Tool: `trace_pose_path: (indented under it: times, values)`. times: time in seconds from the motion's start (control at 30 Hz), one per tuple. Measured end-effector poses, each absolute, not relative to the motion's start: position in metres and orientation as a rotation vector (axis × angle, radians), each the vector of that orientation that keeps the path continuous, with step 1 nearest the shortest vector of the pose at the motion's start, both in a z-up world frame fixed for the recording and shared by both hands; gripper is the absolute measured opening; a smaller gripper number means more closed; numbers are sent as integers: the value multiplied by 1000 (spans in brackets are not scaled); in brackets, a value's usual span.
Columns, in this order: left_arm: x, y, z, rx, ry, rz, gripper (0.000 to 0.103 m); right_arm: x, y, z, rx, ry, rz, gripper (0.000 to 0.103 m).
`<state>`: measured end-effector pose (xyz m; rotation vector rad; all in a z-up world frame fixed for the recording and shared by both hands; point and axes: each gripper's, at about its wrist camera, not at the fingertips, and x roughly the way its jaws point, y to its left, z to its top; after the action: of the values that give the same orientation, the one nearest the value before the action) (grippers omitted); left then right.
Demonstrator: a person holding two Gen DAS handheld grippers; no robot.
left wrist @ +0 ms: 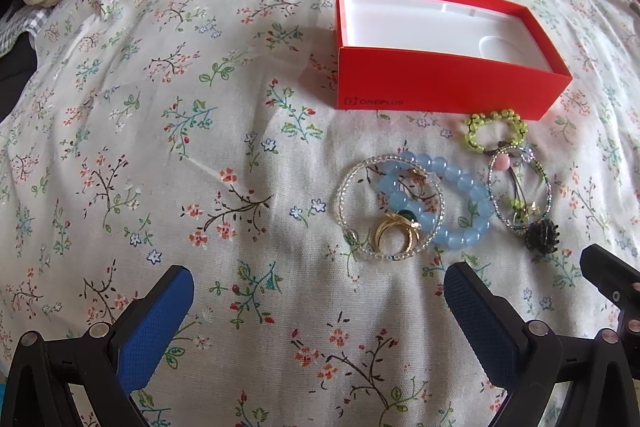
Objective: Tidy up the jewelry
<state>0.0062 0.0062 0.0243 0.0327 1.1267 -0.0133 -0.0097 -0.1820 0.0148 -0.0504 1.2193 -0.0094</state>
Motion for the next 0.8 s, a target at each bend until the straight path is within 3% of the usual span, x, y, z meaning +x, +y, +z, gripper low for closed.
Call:
trace_pose_path:
  times: [0.43,0.6,0.8]
  values:
    - [33,33,35,-136,1163,-128,103,13,-187,26,-37,1235,73,103]
    - [50,35,23,-172,1181,-224,97,28,-188,15,-11,1295,125,103]
    - [57,24,17,-102,1101,-401,97,40,-197,7,132,1276,218,103]
